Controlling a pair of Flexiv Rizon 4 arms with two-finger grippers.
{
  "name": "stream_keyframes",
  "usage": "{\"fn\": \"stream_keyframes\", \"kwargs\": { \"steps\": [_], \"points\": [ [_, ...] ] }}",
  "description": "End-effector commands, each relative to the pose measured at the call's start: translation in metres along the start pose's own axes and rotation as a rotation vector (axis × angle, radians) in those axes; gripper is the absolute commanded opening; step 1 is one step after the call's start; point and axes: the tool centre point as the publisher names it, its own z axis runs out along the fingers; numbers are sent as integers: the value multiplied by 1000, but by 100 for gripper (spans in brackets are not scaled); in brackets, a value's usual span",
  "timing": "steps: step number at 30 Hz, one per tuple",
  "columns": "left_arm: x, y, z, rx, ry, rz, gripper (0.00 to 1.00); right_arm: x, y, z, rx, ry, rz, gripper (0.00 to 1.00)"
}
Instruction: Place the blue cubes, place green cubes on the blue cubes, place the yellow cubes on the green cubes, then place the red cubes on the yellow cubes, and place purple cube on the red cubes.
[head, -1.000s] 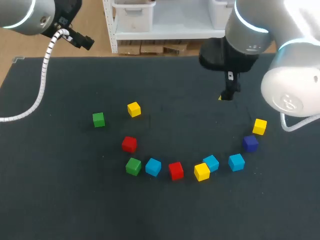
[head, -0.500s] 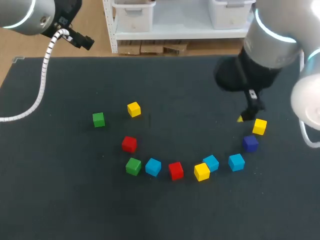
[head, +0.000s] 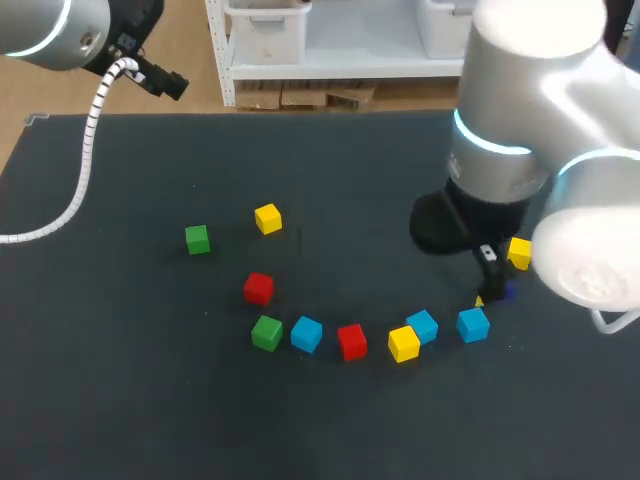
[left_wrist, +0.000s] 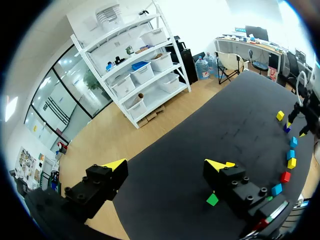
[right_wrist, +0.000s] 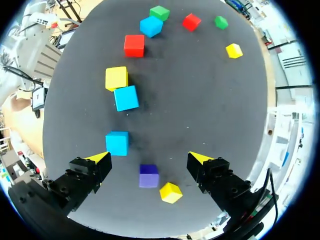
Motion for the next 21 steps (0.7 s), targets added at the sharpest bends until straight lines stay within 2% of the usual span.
{"fn": "stream_keyframes", "kwargs": {
  "steps": [1,9,17,21],
  "points": [
    [1,1,0,4,-2,2,100,1,4,6,-40,0,7,100],
    [1,1,0,4,-2,2,100,8,30,11,-95,-15,54,100],
    [1,1,0,4,-2,2,100,4,46,12,-122,-24,63,100],
    [1,1,0,4,-2,2,100,3,47,15,-125,-33,69,100]
  ]
}}
